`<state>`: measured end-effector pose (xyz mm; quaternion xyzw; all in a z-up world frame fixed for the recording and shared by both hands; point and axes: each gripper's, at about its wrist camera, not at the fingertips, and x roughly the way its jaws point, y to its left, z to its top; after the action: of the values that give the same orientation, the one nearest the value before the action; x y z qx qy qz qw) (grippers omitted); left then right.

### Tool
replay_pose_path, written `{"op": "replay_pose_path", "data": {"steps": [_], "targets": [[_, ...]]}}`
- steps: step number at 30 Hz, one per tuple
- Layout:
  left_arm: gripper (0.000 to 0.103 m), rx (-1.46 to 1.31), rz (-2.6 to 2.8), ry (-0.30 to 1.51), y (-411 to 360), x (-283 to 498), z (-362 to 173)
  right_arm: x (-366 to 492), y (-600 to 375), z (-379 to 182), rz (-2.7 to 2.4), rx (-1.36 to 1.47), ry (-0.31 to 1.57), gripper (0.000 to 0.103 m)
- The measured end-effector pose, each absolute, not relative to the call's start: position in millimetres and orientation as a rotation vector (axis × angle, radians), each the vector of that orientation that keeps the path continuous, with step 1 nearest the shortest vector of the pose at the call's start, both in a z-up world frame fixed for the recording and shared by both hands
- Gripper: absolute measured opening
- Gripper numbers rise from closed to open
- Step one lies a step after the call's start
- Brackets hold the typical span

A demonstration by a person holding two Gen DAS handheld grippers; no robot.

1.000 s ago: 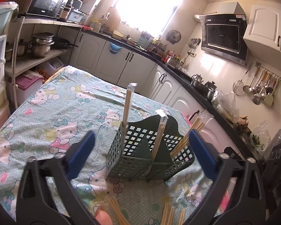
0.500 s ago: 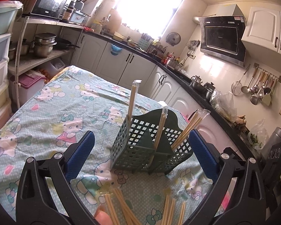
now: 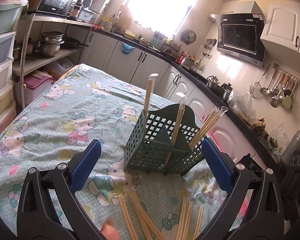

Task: Organize utensils
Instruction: 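Move both tools back and down to the chopsticks on the cloth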

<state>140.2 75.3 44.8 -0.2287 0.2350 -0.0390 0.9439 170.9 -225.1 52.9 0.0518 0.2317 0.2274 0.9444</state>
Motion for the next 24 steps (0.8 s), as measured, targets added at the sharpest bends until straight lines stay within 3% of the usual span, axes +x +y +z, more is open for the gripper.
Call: {"op": "replay_pose_path", "data": {"steps": [24], "targets": [[0.092,-0.452,-0.039,0.607,80,127,12,152,-225,25,0.485,0.079,0.568,0.066]]}}
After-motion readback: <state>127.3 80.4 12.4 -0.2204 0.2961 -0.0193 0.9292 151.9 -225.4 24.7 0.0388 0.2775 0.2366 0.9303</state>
